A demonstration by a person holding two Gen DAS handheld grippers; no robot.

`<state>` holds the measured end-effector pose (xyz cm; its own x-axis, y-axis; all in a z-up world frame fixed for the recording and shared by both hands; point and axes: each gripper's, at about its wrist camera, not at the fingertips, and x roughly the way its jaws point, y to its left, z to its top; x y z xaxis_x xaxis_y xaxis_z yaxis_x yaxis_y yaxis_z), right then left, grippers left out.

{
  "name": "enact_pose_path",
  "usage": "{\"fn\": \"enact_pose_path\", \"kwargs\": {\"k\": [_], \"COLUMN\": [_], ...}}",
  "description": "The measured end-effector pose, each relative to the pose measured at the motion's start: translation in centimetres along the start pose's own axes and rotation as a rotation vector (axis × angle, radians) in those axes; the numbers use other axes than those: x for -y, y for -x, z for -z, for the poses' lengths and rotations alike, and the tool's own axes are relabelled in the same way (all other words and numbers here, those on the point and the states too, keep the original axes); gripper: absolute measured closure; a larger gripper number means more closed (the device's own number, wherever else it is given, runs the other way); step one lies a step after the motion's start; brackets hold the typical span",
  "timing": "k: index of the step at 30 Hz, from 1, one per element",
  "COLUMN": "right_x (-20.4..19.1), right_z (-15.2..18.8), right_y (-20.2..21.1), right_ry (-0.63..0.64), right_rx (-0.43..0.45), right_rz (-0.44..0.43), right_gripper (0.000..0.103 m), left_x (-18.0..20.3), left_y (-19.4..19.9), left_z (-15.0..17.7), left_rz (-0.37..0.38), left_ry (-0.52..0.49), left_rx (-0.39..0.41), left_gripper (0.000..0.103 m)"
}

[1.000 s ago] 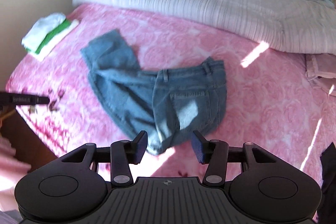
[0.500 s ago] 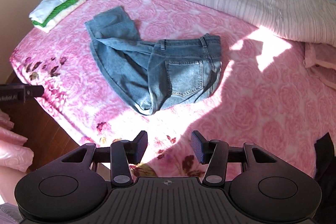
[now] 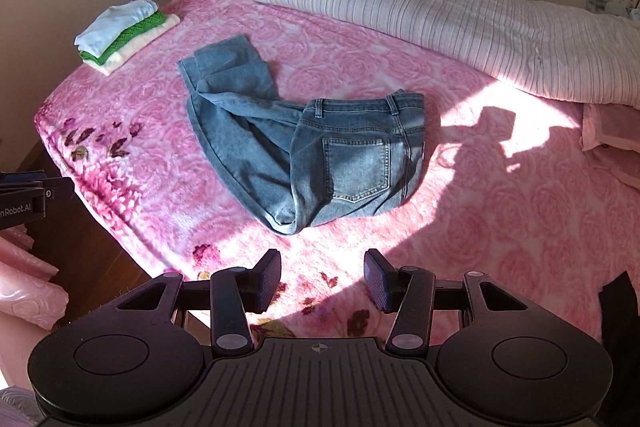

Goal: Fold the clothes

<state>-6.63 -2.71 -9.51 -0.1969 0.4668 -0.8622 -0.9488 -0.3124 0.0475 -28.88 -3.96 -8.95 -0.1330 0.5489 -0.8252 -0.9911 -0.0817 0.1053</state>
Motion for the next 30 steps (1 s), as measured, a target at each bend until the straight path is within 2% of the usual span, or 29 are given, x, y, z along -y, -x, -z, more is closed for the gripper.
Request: {"fn": "enact_pose_path", "kwargs": {"k": [5,10,20,27,30], "right_x": [0.2,-0.1,-0.8,-0.1,-0.1], "right_z": [-1.0,-2.6,-9.6,-13.2,-14.1], "right_y": [-1.0,-2.7,-7.0,-10.0,-11.4], "right_ry": [-0.014,-0.031,-0.142,-0.3,-0.356], "right_rx": [-0.002,-0.006,0.0,-0.014,-0.029], "right_rz": [0.009,0.022,0.071,0.174,0.234], "right_gripper": [0.053,0.053,0.053,0.053,0.053], "left_x": [0.6,-0.5,-10.1,-16.3,-17.7], "left_y": [-1.2,-3.3,-9.6,-15.6,-18.3], "left_z": [-0.7,-2.3,-9.6,-16.9,-19.5], "left_rz": [0.008,0.03,0.05,0.052,0.069], "left_ry": [-0.036,-0.039,0.035,0.001,-0.029], "left_rx": [0.012,0.01,-0.032,-0.059,-0.071], "left_gripper": [0.07,0.07,0.07,0.07,0.07]}}
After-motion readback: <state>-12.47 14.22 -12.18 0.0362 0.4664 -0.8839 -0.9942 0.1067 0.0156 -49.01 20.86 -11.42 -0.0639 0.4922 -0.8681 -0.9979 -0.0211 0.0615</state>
